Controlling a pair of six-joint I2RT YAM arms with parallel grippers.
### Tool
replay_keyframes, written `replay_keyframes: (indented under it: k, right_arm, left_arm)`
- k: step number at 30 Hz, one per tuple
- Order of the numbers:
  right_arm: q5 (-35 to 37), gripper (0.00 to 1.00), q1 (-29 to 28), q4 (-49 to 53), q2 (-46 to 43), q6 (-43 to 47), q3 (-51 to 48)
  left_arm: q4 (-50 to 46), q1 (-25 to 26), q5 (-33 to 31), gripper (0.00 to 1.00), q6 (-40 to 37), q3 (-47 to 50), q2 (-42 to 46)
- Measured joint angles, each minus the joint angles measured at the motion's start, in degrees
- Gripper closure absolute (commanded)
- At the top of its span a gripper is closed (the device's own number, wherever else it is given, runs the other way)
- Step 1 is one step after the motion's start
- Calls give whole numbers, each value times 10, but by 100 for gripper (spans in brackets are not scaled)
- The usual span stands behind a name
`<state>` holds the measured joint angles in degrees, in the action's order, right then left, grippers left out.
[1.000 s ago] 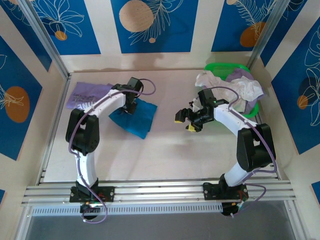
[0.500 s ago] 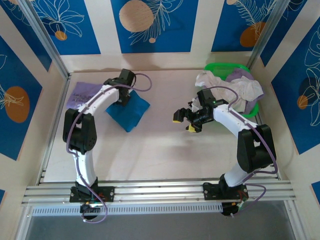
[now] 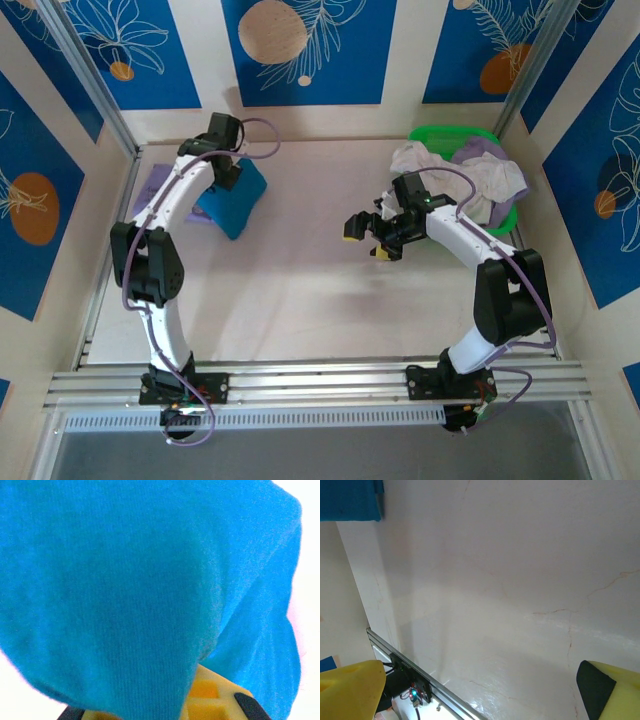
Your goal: Fold and stack the t-shirts
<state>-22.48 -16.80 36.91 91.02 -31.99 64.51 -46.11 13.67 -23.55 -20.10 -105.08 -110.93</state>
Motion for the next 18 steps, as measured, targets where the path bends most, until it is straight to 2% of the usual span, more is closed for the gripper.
replay_keyframes:
  k: [18]
  right_arm:
    - [14, 1, -12, 19, 18, 0, 24]
  left_arm:
    - [-42, -68, 43, 100, -15, -137, -21]
